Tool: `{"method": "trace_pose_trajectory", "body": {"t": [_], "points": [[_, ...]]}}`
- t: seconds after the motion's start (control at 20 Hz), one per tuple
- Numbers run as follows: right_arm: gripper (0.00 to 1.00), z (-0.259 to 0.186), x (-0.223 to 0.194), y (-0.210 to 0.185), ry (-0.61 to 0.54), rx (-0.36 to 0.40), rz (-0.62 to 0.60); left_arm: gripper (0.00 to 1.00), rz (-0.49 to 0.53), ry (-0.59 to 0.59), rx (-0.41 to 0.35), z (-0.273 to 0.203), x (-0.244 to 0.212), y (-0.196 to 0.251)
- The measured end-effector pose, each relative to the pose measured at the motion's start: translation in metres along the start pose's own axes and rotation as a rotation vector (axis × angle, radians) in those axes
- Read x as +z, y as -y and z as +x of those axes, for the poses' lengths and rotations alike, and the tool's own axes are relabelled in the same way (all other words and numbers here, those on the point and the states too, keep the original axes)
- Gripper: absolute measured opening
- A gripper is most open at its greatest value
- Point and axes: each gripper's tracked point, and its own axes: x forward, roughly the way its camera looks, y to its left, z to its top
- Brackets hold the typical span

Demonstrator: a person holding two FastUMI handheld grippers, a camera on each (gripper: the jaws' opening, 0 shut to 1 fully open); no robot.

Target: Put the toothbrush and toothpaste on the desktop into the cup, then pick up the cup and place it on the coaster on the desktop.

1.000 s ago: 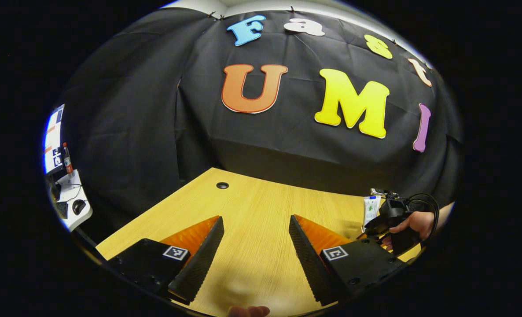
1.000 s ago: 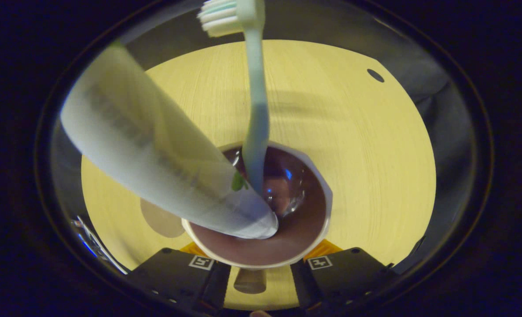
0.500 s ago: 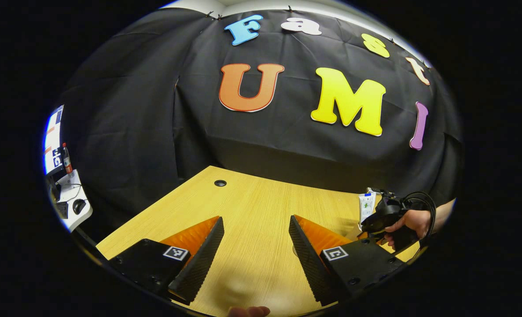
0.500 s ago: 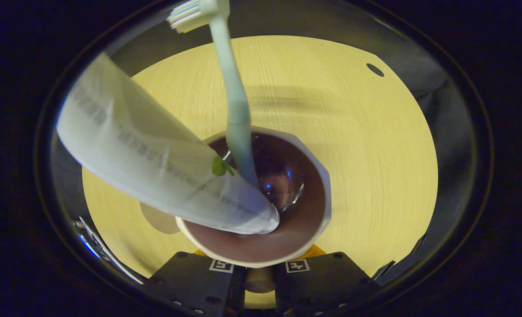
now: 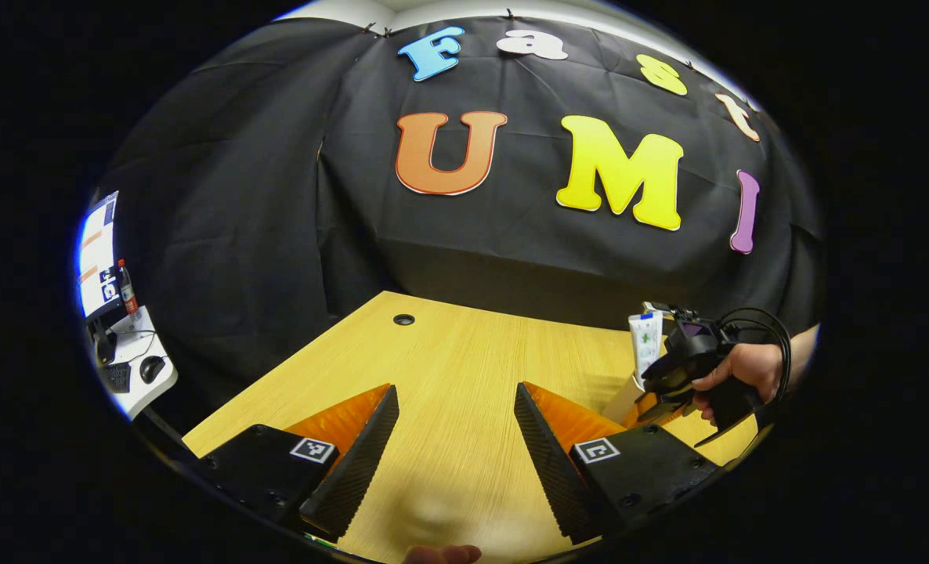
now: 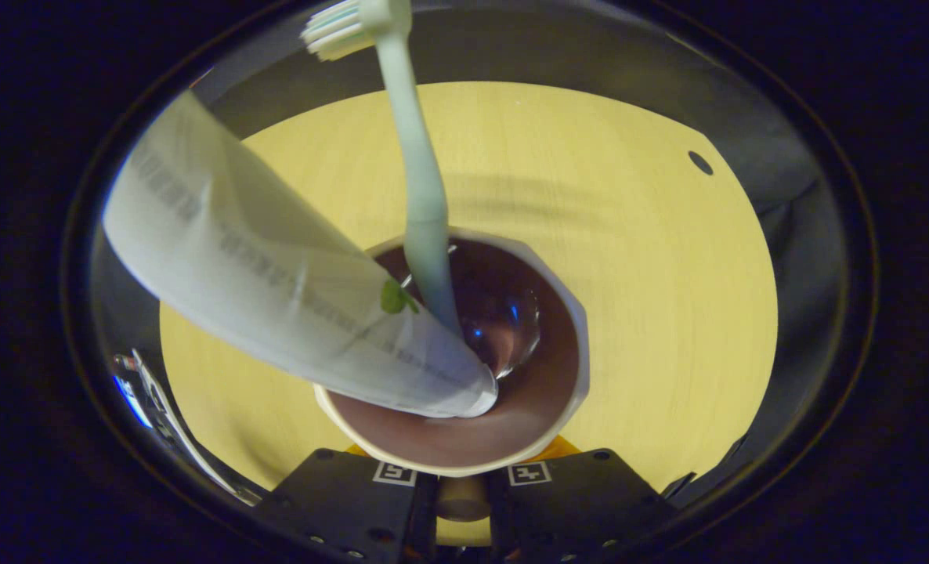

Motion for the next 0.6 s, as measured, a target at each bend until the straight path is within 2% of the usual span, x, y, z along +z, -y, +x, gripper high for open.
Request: {"method": "trace_pose_trajectory", "body": {"t": [0.25, 0.6], "points": [[0.24, 0.004, 0.002, -0.047, -0.001, 0.024, -0.109, 0.95, -0.022, -0.003, 0.055, -0.019, -0.008, -0.027], [0.24, 0.018, -0.002, -0.072, -0.040, -0.003, -0.162, 0.95, -0.058, -0.024, 0.129, -0.031, -0.020, -0.060]]}}
